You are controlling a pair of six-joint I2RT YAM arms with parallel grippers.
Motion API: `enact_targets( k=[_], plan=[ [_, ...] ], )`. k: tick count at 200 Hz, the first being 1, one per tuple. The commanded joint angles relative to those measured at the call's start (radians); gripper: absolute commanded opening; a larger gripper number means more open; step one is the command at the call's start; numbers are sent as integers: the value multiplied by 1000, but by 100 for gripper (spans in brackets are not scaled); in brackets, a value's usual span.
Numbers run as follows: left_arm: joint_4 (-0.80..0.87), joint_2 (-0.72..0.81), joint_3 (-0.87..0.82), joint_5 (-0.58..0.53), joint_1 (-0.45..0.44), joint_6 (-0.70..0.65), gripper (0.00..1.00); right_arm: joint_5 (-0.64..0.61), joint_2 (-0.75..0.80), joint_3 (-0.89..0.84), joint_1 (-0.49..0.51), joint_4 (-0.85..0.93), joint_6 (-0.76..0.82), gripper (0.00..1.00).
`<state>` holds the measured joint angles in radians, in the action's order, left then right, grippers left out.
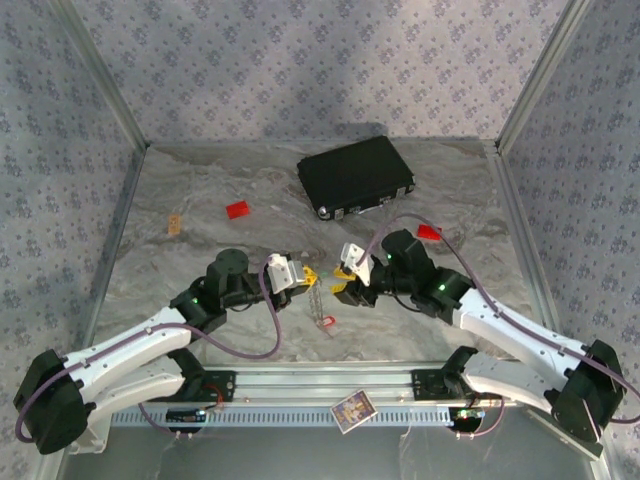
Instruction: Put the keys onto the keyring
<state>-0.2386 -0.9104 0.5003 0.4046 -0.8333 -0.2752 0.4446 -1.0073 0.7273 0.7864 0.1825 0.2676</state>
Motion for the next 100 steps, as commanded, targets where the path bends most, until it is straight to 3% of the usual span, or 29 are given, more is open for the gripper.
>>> enact_targets(
  k=[1,81,100],
  plan=[
    [-52,25,17,38,-3,4,0,-2,-16,44,10,-26,38,39],
    [-41,21,25,55,-3,-4,0,-54,-43,79,20,21,120,39],
    [-40,20,29,59,-3,-5,0,-25,-49,82,23,22,135,34]
  ],
)
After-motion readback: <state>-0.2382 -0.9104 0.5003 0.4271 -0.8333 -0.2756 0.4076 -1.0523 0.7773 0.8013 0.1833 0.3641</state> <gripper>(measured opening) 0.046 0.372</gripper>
